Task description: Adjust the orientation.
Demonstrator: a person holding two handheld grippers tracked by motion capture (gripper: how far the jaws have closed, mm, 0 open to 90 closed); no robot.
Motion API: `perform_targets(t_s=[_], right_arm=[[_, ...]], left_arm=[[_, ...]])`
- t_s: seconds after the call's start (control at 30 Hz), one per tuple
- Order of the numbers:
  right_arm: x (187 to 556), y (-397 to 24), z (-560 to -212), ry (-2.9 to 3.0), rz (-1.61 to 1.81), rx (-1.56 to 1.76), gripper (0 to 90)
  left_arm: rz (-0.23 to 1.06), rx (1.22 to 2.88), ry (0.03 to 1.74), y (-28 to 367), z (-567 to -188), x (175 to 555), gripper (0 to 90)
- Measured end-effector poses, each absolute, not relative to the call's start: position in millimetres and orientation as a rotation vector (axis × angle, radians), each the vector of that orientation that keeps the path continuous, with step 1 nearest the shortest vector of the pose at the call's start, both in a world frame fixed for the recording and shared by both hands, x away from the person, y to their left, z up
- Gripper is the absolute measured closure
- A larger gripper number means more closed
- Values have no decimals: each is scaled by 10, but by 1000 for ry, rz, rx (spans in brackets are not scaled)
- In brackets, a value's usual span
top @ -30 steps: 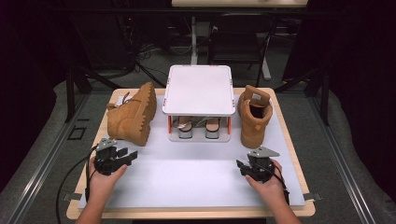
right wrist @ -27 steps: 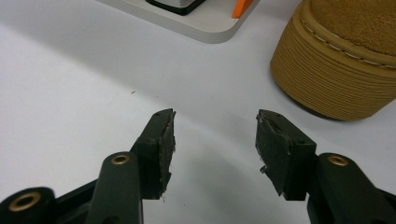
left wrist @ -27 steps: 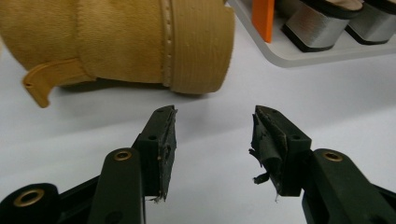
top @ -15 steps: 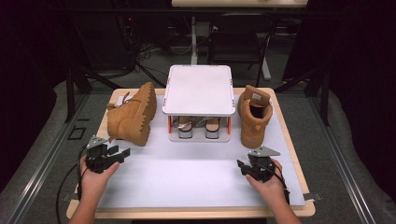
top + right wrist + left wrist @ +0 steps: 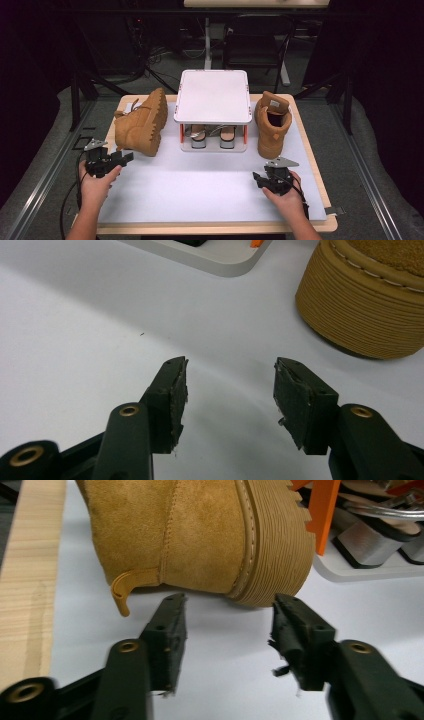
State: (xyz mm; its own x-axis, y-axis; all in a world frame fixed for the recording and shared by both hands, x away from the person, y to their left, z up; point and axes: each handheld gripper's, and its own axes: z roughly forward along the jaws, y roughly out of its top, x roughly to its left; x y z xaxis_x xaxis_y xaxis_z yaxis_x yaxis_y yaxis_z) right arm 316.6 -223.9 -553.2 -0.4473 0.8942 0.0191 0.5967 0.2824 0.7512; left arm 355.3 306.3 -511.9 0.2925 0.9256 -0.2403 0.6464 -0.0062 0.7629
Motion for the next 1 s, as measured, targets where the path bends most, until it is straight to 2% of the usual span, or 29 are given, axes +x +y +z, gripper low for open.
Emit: perform_targets(t_s=[0.07,0.17,0.53,1.0], right_arm=[[3167,-2236,-5534,2152,984,1342,471],[3166,-2232,-5535,2152,984,1349,471],[3172,-2228,-5545,2157,982,1349,471],[3174,-2224,-5549,2166,980,1345,469]], left_arm=[[443,1748,1445,3069,-5113,3595,498],[446,1753,1460,3079,-5114,3664,446],[501,1777,1509,3125,-4933,3960,380],[474,1760,1604,3216,-4845,4312,316]])
